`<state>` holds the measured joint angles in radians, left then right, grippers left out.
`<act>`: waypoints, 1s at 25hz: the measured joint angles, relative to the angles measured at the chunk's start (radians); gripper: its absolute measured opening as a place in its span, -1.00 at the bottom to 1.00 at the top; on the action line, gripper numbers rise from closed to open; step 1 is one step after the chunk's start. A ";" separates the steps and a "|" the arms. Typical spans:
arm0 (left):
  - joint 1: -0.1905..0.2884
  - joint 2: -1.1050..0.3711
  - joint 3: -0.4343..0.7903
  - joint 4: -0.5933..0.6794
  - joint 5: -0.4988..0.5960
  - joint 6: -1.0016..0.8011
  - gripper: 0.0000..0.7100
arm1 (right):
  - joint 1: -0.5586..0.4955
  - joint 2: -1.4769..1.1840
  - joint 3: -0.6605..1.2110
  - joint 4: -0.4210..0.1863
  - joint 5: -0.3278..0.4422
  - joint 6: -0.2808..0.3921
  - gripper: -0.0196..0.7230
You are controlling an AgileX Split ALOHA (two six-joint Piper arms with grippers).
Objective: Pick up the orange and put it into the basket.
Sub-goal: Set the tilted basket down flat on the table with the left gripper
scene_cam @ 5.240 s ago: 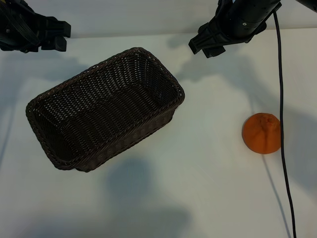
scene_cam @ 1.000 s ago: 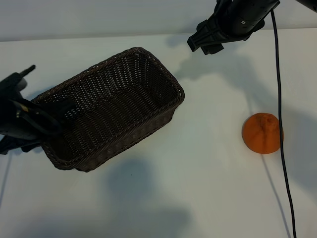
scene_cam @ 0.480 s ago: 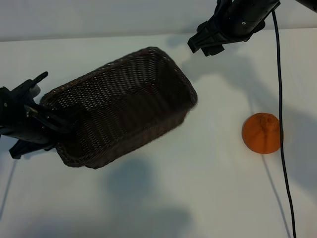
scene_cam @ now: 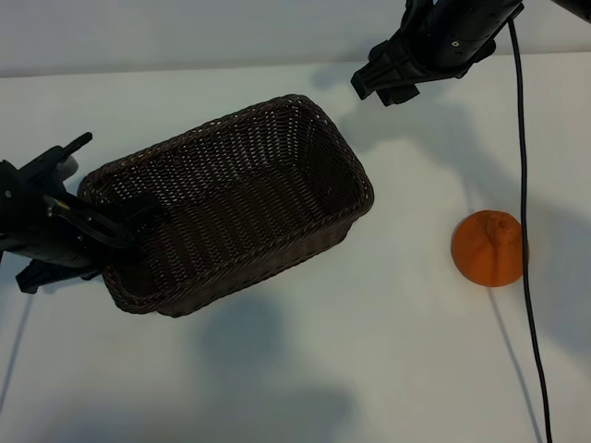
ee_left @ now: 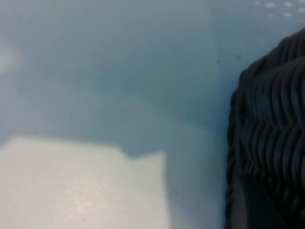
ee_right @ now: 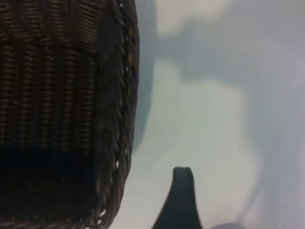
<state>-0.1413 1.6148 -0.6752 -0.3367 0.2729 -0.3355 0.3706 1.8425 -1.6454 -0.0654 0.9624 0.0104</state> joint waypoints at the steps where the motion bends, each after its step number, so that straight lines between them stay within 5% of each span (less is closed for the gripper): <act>1: 0.000 -0.011 0.000 0.002 0.004 0.007 -0.57 | 0.000 0.000 0.000 0.000 0.000 0.000 0.66; 25: 0.015 -0.079 -0.213 -0.012 0.284 0.280 -0.57 | 0.000 0.000 0.000 0.000 0.002 -0.003 0.66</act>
<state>-0.1265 1.5358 -0.8884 -0.3483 0.5566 -0.0551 0.3706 1.8425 -1.6454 -0.0654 0.9646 0.0076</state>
